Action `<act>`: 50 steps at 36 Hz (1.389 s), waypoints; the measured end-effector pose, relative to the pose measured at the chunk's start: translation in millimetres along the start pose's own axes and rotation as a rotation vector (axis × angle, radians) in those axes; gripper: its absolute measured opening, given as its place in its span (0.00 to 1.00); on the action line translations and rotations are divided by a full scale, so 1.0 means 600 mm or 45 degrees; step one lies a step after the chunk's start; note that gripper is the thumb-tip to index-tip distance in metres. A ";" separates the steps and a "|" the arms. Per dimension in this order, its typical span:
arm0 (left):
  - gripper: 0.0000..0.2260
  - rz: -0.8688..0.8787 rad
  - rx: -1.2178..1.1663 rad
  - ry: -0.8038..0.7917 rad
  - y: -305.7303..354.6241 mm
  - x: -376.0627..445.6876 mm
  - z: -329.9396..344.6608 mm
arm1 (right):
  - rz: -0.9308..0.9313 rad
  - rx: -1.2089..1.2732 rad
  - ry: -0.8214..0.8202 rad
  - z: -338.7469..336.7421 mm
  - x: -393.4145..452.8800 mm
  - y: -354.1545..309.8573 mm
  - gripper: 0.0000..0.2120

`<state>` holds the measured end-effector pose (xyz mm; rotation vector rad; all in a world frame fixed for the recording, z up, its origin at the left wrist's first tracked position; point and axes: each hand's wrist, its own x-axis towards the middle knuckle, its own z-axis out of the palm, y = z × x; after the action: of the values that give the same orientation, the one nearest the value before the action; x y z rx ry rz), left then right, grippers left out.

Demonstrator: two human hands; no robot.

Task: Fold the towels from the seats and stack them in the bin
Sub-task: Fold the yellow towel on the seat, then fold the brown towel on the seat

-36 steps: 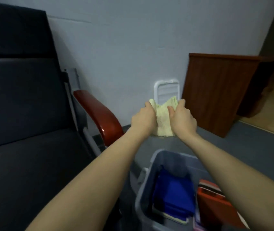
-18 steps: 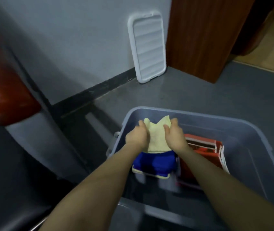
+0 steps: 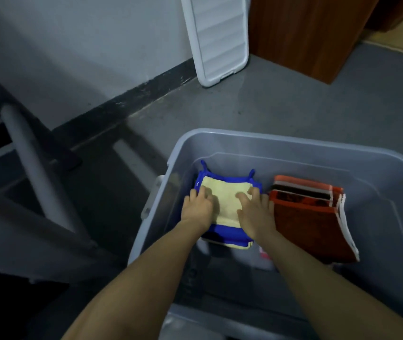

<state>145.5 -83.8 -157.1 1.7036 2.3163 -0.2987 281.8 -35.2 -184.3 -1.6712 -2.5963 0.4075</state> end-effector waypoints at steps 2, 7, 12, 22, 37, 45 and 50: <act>0.22 -0.025 0.003 -0.045 -0.001 -0.004 0.004 | 0.039 -0.061 -0.072 0.005 -0.004 0.001 0.19; 0.24 -0.028 -0.013 -0.085 0.004 -0.014 -0.011 | 0.028 -0.088 -0.073 0.000 -0.012 -0.008 0.19; 0.19 0.046 -0.086 -0.087 0.002 -0.025 -0.057 | -0.022 0.045 0.027 -0.038 -0.010 -0.024 0.18; 0.13 0.051 -0.355 0.262 -0.014 -0.075 -0.265 | -0.129 0.467 0.245 -0.219 0.007 -0.086 0.11; 0.12 -0.068 -0.527 0.922 -0.176 -0.265 -0.578 | -0.583 0.663 0.603 -0.536 -0.036 -0.322 0.11; 0.10 -0.308 -0.579 1.105 -0.378 -0.435 -0.573 | -0.858 0.704 0.529 -0.559 -0.111 -0.548 0.11; 0.10 -0.520 -0.626 1.121 -0.523 -0.556 -0.514 | -1.083 0.669 0.407 -0.510 -0.180 -0.716 0.08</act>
<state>-83.4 -382.3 247.0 1.2148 2.9415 1.0782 -5.1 -237.6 224.1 -0.3731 -2.3689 0.6153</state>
